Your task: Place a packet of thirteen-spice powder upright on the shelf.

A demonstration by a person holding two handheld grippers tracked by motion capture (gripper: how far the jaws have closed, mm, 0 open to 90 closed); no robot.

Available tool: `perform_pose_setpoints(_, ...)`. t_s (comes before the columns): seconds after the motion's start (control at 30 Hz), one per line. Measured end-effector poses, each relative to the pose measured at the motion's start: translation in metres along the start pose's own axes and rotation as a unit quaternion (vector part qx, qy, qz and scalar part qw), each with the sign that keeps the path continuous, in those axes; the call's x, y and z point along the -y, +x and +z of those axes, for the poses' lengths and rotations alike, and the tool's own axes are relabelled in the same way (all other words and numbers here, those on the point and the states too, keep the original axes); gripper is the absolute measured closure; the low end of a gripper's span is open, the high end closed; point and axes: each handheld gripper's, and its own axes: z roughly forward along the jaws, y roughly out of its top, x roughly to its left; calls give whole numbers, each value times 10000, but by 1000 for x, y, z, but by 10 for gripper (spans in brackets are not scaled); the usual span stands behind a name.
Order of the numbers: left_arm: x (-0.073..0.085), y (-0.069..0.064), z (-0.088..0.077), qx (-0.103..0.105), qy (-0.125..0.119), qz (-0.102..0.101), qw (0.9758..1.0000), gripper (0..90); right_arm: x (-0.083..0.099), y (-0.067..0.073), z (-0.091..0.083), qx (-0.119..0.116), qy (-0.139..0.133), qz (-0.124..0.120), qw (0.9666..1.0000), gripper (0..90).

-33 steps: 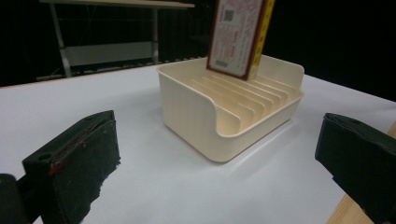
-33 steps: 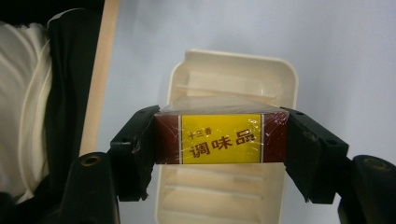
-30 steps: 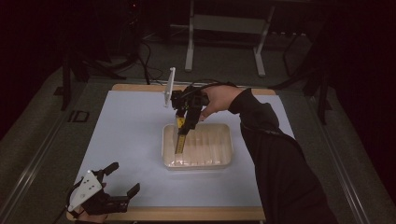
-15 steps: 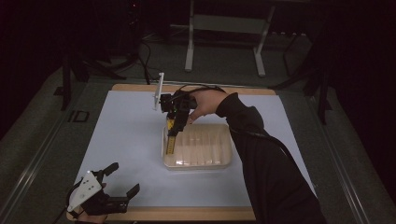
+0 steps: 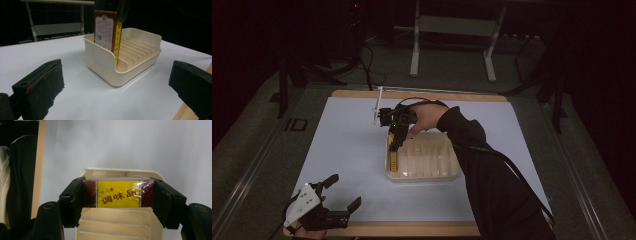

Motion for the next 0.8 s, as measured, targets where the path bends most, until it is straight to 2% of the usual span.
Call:
perform_pose_setpoints(0.3,0,0,0,8,12,3,10000,0,1,-2,17,-10,44,124,9999,322)
perform_pose_setpoints(0.8,0,0,0,12,-6,4,10000,0,-2,2,32,50,247,112,9996,319)
